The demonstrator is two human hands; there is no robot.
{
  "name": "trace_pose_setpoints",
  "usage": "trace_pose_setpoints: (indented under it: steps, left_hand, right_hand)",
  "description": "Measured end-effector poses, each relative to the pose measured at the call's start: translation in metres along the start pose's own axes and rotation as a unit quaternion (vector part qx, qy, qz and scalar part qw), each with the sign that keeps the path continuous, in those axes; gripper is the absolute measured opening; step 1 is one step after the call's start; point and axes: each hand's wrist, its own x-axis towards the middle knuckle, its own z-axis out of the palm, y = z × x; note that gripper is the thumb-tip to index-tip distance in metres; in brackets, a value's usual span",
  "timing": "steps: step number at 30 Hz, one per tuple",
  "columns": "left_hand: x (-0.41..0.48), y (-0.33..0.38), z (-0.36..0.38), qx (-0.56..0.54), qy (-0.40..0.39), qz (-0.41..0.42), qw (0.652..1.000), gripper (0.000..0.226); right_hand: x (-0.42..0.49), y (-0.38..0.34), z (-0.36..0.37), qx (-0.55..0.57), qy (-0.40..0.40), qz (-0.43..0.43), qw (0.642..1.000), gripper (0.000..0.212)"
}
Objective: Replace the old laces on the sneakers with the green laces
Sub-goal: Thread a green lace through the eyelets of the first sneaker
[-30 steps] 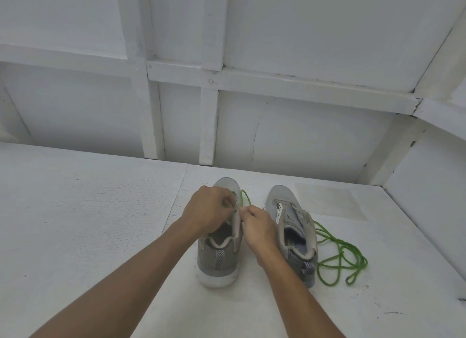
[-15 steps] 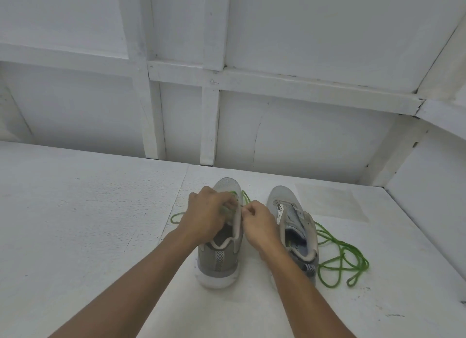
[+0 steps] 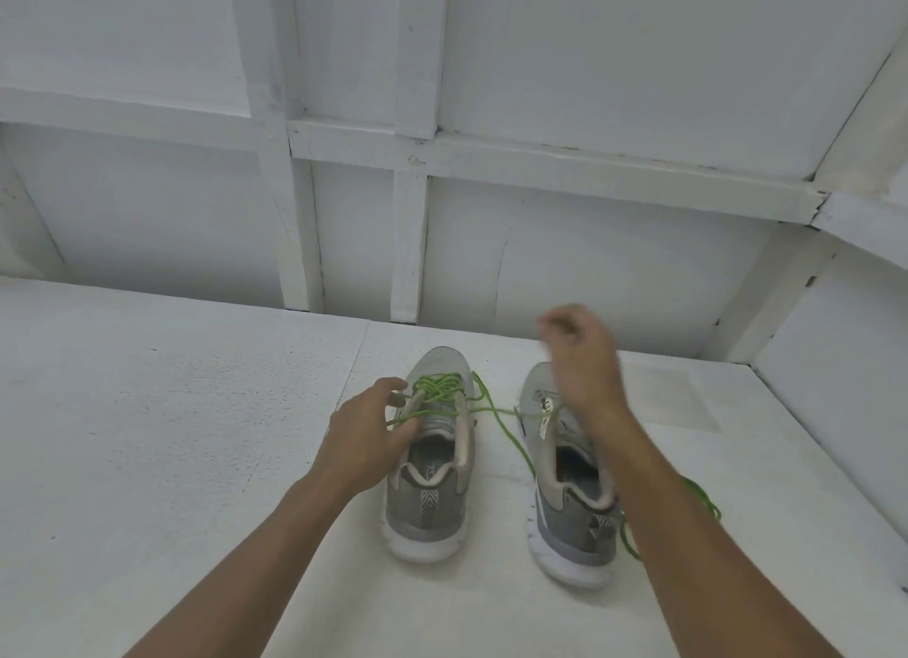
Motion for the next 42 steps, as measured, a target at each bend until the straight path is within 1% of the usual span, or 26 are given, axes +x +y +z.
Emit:
trace_pose_setpoints:
  steps: [1,2,3,4,5,6,8,10,11,13,15,20,23,25,27,29,31,33,35,36,37,39,41,42]
  left_hand:
    - [0.000,0.001,0.000,-0.007,-0.002,-0.004,1.000,0.046]
    - [0.000,0.001,0.000,-0.007,-0.001,-0.007,1.000,0.046]
    - [0.000,0.001,0.000,-0.005,-0.001,-0.008,1.000,0.046]
    - [0.001,0.002,0.000,-0.003,0.000,-0.006,1.000,0.046]
    - [0.001,0.002,0.000,-0.004,0.001,-0.006,1.000,0.046]
    - [0.001,0.002,-0.001,-0.005,0.000,-0.007,1.000,0.046]
    - [0.002,0.001,-0.001,-0.004,-0.003,-0.007,1.000,0.046]
    - [0.003,0.000,-0.001,0.002,-0.006,-0.005,1.000,0.048]
    - [0.003,0.000,0.000,0.007,-0.004,-0.002,1.000,0.049]
    - [0.003,0.001,0.000,0.019,0.002,0.009,1.000,0.049]
    - [0.007,0.003,-0.001,0.042,0.000,0.028,0.999,0.050]
    - [0.023,0.029,-0.008,0.087,-0.067,0.081,0.991,0.058]
    - [0.036,0.053,-0.008,0.090,-0.097,0.108,0.985,0.049]
    - [0.048,0.062,-0.003,0.118,-0.137,0.113,0.977,0.044]
    - [0.058,0.068,0.006,0.186,-0.191,0.117,0.957,0.040]
    - [0.063,0.075,0.014,0.257,-0.229,0.123,0.931,0.039]
    - [0.065,0.081,0.019,0.295,-0.242,0.129,0.915,0.037]
    - [0.066,0.084,0.020,0.302,-0.236,0.140,0.913,0.039]
    - [0.066,0.086,0.021,0.274,-0.228,0.145,0.923,0.042]
    - [0.066,0.086,0.021,0.242,-0.224,0.140,0.934,0.044]
    - [0.066,0.085,0.020,0.191,-0.218,0.125,0.949,0.046]
    - [0.064,0.086,0.014,0.056,-0.193,0.084,0.976,0.048]
    - [0.062,0.092,0.004,-0.050,-0.164,0.063,0.983,0.049]
    - [0.061,0.097,-0.001,-0.078,-0.153,0.065,0.983,0.049]
  right_hand:
    - [-0.009,0.009,0.009,-0.137,-0.103,-0.051,0.984,0.013]
    - [-0.017,0.018,0.017,-0.257,-0.188,-0.084,0.944,0.017]
    - [-0.024,0.025,0.024,-0.338,-0.236,-0.100,0.906,0.020]
    - [-0.029,0.025,0.028,-0.374,-0.249,-0.101,0.888,0.020]
    - [-0.031,0.024,0.029,-0.371,-0.242,-0.092,0.892,0.020]
    - [-0.032,0.022,0.028,-0.350,-0.231,-0.079,0.904,0.020]
    - [-0.030,0.017,0.025,-0.342,-0.205,-0.084,0.913,0.021]
    - [-0.025,0.012,0.015,-0.362,-0.153,-0.088,0.915,0.020]
    - [-0.021,0.010,0.008,-0.359,-0.123,-0.077,0.922,0.019]
    - [-0.016,0.006,-0.004,-0.326,-0.086,-0.044,0.940,0.016]
    - [-0.012,0.005,-0.012,-0.288,-0.073,-0.022,0.955,0.015]
    - [-0.010,-0.001,-0.021,-0.210,-0.049,-0.008,0.976,0.014]
    - [-0.010,-0.004,-0.022,-0.183,-0.023,-0.011,0.983,0.013]
    - [-0.011,-0.004,-0.022,-0.166,-0.009,-0.018,0.986,0.013]
    - [-0.014,-0.006,-0.021,-0.144,-0.013,-0.023,0.989,0.012]
    - [-0.018,-0.005,-0.015,-0.125,-0.040,-0.014,0.991,0.011]
    - [-0.023,-0.003,-0.006,-0.107,-0.074,0.009,0.991,0.012]
    - [-0.028,0.001,0.003,-0.089,-0.106,0.039,0.990,0.015]
    - [-0.032,0.006,0.010,-0.088,-0.135,0.053,0.986,0.018]
    - [-0.033,0.007,0.010,-0.100,-0.148,0.056,0.982,0.020]
    - [-0.033,0.009,0.010,-0.115,-0.157,0.059,0.979,0.022]
    - [-0.031,0.012,0.008,-0.119,-0.155,0.065,0.979,0.029]
    - [-0.025,0.014,0.004,-0.099,-0.143,0.075,0.982,0.034]
    - [-0.022,0.013,0.002,-0.099,-0.136,0.068,0.983,0.035]
